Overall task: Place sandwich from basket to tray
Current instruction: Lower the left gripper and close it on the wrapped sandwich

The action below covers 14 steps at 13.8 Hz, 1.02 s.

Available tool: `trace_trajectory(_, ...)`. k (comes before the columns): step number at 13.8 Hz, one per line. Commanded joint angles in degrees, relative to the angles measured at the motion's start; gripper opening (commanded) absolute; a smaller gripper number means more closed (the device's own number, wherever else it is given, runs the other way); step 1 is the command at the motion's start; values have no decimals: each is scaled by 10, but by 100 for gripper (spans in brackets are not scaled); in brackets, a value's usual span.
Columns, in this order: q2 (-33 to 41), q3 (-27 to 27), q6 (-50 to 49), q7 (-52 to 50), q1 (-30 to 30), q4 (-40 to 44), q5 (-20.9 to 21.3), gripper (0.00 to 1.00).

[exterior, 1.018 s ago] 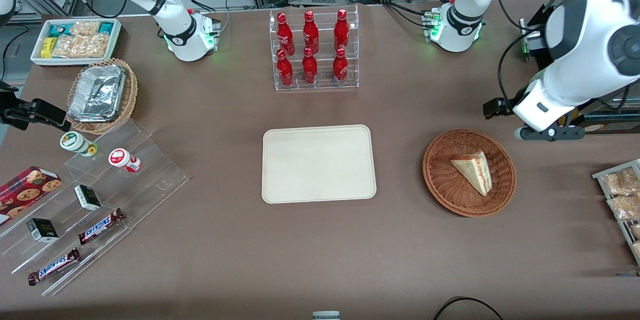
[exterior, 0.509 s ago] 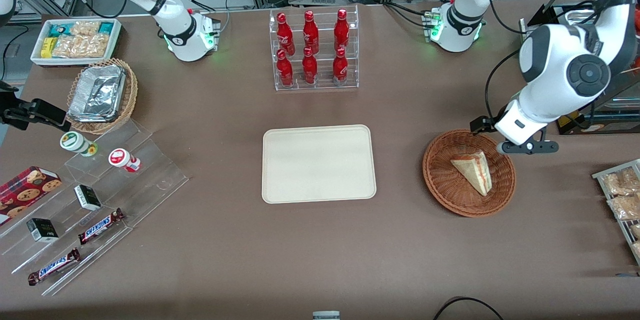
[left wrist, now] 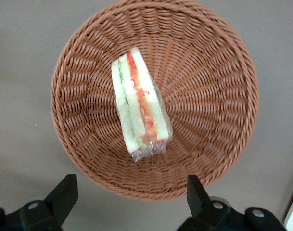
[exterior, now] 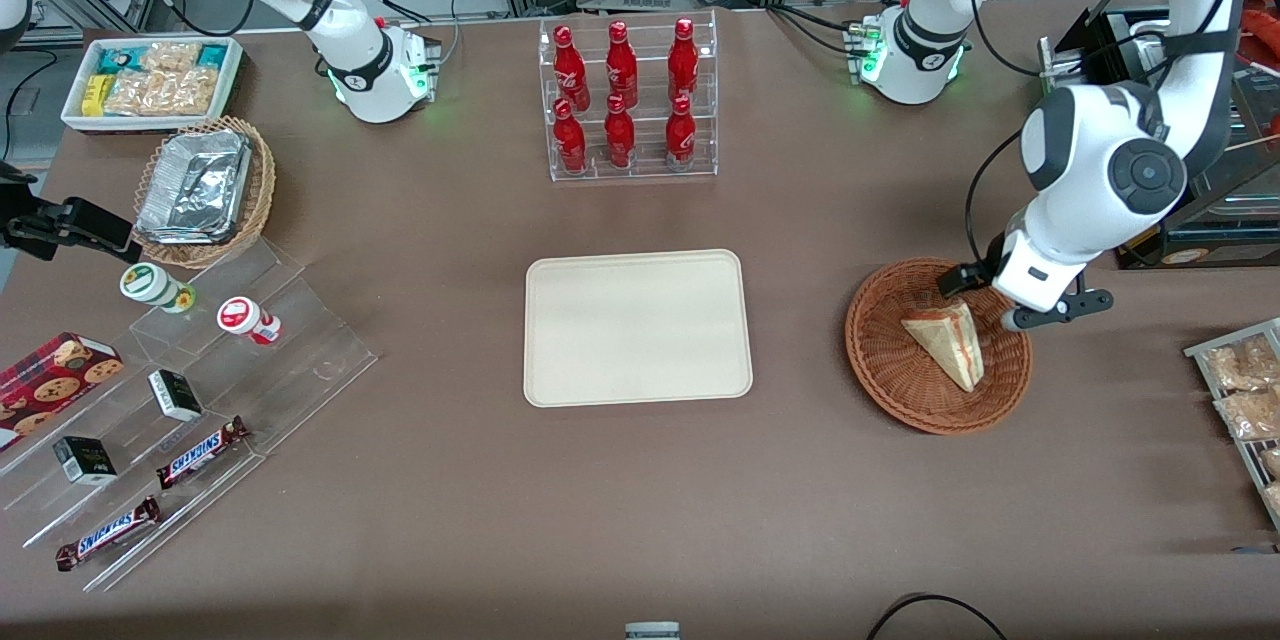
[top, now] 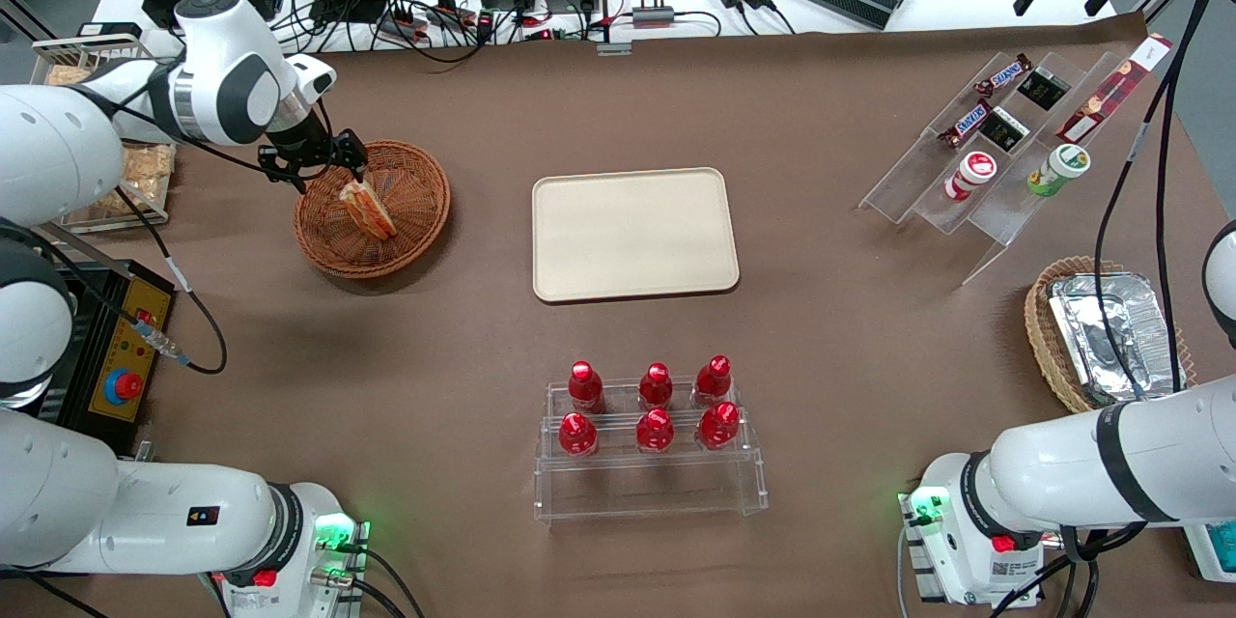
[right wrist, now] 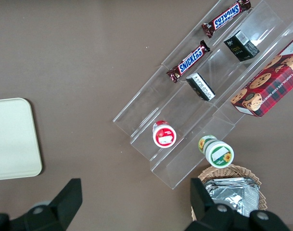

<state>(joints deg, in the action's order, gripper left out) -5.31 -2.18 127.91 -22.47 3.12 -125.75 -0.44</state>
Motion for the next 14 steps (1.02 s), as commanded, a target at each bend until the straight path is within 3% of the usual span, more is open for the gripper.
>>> trace_trajectory(1, -29, -3, 47, -113, -2, 0, 4, 100)
trace_trajectory(12, -102, -2, 113, -152, -4, 1, 4, 99)
trace_trajectory(13, -106, -2, 113, -153, -4, 2, 3, 89)
trace_trajectory(14, -107, -2, 114, -159, -4, 2, 3, 61)
